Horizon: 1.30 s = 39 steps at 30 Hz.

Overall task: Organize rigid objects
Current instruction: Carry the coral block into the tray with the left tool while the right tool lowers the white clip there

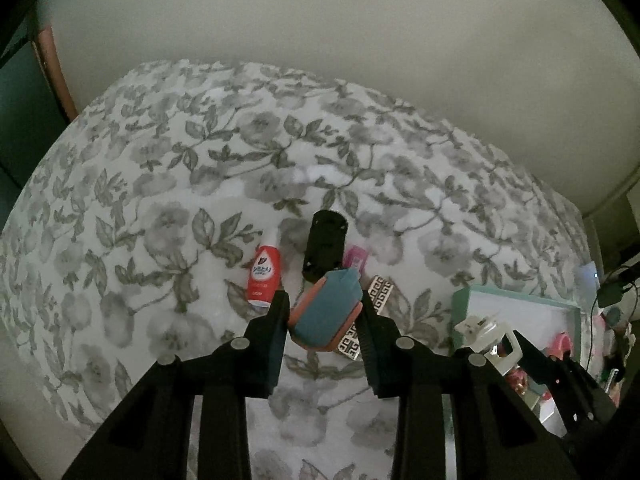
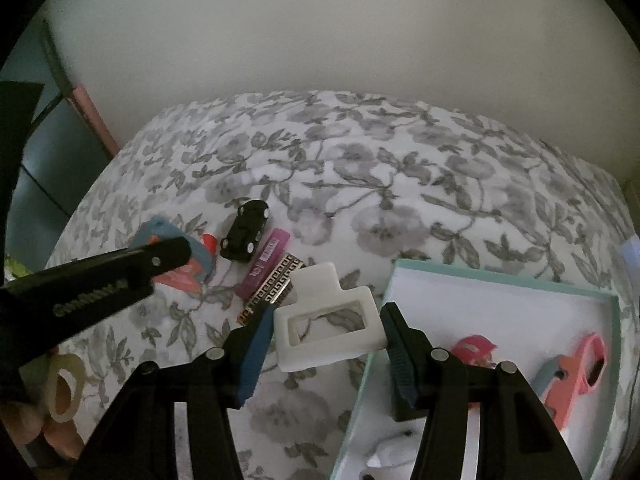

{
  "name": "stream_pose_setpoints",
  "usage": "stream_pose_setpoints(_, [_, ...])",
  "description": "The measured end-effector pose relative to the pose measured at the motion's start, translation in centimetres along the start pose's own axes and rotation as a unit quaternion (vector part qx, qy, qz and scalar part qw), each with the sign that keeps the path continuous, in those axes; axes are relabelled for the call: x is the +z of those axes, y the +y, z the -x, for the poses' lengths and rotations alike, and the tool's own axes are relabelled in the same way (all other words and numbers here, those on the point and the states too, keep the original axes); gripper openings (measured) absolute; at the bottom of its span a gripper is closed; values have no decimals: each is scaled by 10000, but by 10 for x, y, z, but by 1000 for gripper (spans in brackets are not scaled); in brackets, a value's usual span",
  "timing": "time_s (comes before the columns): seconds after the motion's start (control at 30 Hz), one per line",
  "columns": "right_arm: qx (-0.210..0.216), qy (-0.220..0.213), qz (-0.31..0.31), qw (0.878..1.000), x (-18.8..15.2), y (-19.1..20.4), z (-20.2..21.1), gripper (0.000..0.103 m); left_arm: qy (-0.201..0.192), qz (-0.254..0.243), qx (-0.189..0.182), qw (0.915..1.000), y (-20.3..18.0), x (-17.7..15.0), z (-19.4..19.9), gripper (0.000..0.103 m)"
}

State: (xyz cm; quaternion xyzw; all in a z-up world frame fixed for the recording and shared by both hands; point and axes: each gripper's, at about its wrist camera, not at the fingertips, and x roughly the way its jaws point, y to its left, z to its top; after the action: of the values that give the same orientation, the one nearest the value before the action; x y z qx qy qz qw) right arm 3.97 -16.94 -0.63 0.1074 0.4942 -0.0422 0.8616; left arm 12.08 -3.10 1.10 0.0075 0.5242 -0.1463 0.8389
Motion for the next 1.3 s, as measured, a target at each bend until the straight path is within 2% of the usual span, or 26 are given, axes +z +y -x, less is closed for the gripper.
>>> stream_pose_setpoints(0.33, [-124, -199, -426, 9988, -3, -26, 36, 58, -343, -279, -169, 9989, -22, -5, 35, 35])
stream_pose_setpoints(0.67, [-535, -457, -1099, 9914, -9, -78, 83, 58, -652, -933, -616, 9916, -77, -20, 70, 35])
stream_pose_setpoints(0.93, [-1085, -597, -1589, 9795, -28, -127, 122, 58, -495, -1634, -938, 9808, -131, -47, 73, 35])
stream_pose_setpoints(1.07, [-1329, -254, -1829, 9738, -39, -151, 110, 58, -266, -1996, -1162, 9726, -161, -66, 66, 35])
stream_pose_setpoints(1.23, [-1376, 418, -2217, 9644, -58, -179, 77, 58, 21, -2335, -1065, 9665, -186, -85, 49, 35])
stream_pose_setpoints(1.3, [-1393, 554, -2287, 9619, -63, -184, 70, 58, 191, -2382, -1091, 9649, -190, -90, 40, 35])
